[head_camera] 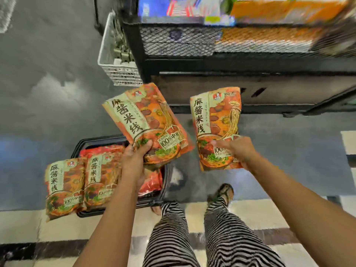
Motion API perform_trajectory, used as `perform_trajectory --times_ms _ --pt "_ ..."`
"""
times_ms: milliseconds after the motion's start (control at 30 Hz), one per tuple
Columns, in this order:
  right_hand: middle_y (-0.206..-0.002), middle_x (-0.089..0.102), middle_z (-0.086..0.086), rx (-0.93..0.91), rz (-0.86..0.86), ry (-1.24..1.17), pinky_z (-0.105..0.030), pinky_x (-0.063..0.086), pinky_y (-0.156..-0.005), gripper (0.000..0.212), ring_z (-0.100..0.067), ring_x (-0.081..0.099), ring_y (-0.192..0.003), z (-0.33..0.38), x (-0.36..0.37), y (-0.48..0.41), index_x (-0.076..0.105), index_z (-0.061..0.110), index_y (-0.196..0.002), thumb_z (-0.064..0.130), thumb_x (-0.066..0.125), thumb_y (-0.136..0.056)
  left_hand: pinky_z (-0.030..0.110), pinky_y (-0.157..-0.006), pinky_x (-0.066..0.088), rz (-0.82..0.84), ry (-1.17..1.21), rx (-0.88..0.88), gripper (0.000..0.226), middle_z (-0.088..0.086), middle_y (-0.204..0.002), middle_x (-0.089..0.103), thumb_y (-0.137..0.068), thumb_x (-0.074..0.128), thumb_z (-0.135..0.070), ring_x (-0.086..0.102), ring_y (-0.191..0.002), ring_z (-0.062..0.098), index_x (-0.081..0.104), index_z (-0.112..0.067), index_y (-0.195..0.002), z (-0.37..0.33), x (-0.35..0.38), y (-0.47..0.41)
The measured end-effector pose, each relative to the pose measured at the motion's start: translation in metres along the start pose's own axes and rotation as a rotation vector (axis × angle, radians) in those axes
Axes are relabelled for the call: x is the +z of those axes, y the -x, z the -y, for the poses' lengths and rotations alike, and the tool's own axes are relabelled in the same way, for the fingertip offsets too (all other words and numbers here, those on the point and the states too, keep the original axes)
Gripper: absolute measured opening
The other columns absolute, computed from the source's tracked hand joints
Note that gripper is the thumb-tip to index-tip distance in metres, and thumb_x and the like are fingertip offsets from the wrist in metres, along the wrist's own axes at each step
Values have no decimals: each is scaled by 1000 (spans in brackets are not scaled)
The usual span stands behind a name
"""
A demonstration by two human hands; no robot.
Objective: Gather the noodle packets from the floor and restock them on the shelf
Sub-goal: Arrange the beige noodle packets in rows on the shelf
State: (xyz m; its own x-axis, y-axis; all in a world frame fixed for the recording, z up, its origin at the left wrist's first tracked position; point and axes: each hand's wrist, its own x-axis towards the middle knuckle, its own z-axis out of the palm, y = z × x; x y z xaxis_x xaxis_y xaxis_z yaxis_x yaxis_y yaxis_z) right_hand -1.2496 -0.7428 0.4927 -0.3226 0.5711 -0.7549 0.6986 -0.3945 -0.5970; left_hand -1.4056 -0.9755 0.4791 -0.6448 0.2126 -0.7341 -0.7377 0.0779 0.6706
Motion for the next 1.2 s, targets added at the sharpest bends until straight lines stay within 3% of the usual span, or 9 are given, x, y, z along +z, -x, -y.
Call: perform_trajectory --times_ms 100,267,400,533,800,900,1033,1133,1200 --pt "-82 76 -1 -11 -27 -91 -32 60 -62 33 -15 73 -71 3 -64 4 70 13 -86 18 92 -62 39 -58 61 108 17 57 23 2 -90 76 -91 64 -5 74 -80 21 63 -19 -109 1 62 23" --pt "-73 75 4 -100 -58 -239 -19 53 -48 25 -7 71 -60 -1 -177 7 69 17 -85 5 85 -70 35 -60 61 208 -2 81 38 8 -108 73 -92 60 -3 74 -84 19 55 -12 -129 25 159 58" --pt "-86 77 -1 -127 -103 -292 -23 56 -53 28 -12 74 -68 -9 -267 3 71 16 -91 8 87 -69 36 -68 61 282 -14 53 40 13 -118 71 -92 61 -5 73 -94 24 56 -12 -131 49 230 80" --pt "-76 76 4 -142 -166 -354 -29 59 -58 29 -14 74 -68 -15 -336 0 70 17 -90 14 88 -67 41 -75 62 372 -14 -7 49 15 -121 69 -88 63 -10 70 -102 31 54 -13 -135 60 292 105" --pt "-91 78 -1 -247 -215 -428 -35 59 -72 33 -19 75 -79 10 -407 -10 72 20 -95 19 88 -66 43 -75 61 609 83 -68 62 16 -121 69 -73 77 -20 71 -101 31 57 -14 -131 22 396 129" --pt "-91 77 -5 -305 -208 -438 -39 59 -72 34 -22 75 -79 38 -422 -20 73 17 -98 19 86 -67 47 -74 61 708 161 -87 52 16 -111 73 -71 73 -13 73 -96 29 61 -10 -122 -4 433 124" --pt "-94 77 -8 -350 -219 -449 -40 59 -77 62 -24 75 -84 85 -444 -45 74 12 -97 31 96 -42 53 -82 58 878 222 -113 72 20 -118 70 -41 99 -12 70 -104 33 75 -5 -109 -40 483 100" --pt "-91 77 -11 -376 -220 -465 -41 59 -70 61 -27 75 -80 125 -463 -67 73 7 -99 25 95 -45 48 -82 59 978 206 -97 72 20 -119 69 -41 98 -10 69 -107 32 75 -3 -108 -69 522 75" --pt "-86 76 -10 -397 -248 -514 -32 58 -56 50 -24 74 -71 149 -476 -80 72 1 -101 20 88 -57 47 -82 59 1037 173 -86 72 20 -118 69 -40 97 -8 69 -106 32 75 -3 -109 -90 548 58"
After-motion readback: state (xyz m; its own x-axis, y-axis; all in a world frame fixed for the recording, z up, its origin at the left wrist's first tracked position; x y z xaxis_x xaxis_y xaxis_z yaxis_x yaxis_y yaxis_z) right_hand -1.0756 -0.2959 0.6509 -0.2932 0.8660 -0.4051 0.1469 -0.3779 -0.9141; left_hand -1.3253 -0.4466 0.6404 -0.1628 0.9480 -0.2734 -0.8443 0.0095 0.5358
